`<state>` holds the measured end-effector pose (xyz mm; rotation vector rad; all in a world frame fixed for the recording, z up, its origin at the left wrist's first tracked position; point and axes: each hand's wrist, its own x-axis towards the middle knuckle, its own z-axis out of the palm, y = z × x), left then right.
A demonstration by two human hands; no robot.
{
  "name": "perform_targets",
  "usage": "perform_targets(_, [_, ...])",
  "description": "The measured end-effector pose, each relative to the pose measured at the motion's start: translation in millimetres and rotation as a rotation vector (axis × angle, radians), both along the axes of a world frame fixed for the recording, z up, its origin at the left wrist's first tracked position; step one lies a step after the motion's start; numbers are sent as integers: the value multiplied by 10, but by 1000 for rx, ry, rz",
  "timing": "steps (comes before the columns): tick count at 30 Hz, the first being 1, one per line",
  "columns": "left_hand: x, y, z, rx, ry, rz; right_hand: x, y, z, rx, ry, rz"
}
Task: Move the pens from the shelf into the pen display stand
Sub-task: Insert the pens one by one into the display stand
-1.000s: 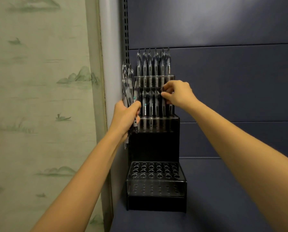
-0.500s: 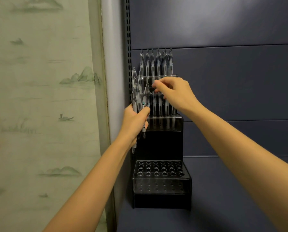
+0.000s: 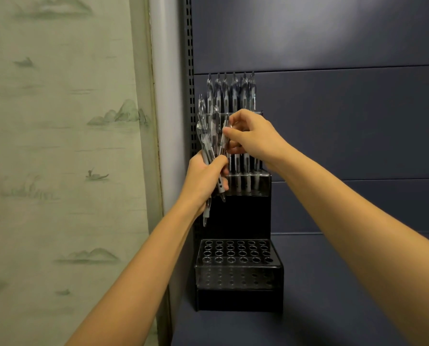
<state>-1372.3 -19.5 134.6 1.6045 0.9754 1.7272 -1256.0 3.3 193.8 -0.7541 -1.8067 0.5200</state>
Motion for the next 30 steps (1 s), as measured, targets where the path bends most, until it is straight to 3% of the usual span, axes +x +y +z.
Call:
perform_targets(10, [-58, 89, -55, 73, 38, 60, 305, 134, 297, 154, 239, -125])
perform_targets(17, [-150, 184, 17, 104, 12, 111, 504, 315, 175, 232, 25, -317])
perform_targets(30, [-150, 197, 86, 123, 44, 111, 459, 483, 42, 186, -108, -354])
